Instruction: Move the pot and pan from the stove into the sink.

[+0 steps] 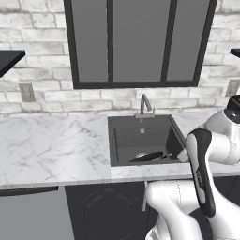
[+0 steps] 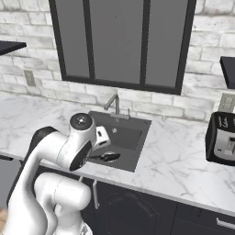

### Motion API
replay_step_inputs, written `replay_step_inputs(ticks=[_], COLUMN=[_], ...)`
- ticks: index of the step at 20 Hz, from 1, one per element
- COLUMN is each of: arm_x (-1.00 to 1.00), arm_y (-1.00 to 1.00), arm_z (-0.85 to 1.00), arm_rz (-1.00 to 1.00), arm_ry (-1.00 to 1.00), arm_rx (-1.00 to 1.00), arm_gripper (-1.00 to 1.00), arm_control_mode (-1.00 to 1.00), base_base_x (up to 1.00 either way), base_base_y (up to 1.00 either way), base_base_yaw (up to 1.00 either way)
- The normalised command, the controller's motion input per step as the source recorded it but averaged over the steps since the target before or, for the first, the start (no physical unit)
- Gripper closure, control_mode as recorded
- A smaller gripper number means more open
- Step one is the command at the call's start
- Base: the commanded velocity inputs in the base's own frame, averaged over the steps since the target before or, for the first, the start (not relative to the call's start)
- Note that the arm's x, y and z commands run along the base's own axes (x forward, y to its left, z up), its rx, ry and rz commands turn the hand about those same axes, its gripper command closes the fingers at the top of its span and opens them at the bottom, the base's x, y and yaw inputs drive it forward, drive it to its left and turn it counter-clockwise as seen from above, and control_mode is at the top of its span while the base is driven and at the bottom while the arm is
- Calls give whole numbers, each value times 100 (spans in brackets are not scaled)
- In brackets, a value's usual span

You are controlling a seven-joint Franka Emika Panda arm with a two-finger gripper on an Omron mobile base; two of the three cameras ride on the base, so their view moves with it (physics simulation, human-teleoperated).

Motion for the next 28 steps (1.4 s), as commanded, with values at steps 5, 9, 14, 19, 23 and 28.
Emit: replay_step_inputs(ticks=[5,9,14,19,23,28], arm_x=[-46,-14,0,0,0,0], arm_y=[0,0,0,0,0,0], arm_z=[11,4,0,0,0,0], arm_rz=[0,0,0,0,0,0], arm_ry=[-50,-15,0,0,0,0], arm_rx=[0,0,0,0,0,0], arm_gripper=[-100,-100,-100,-100,-100,-100], arm_control_mode=[-100,-100,100,100,100,100], base_base_x=[0,0,-36,-96,-98,-96], base_base_y=[0,0,0,0,0,0], base_base_yaw=[0,0,1,3,2,0])
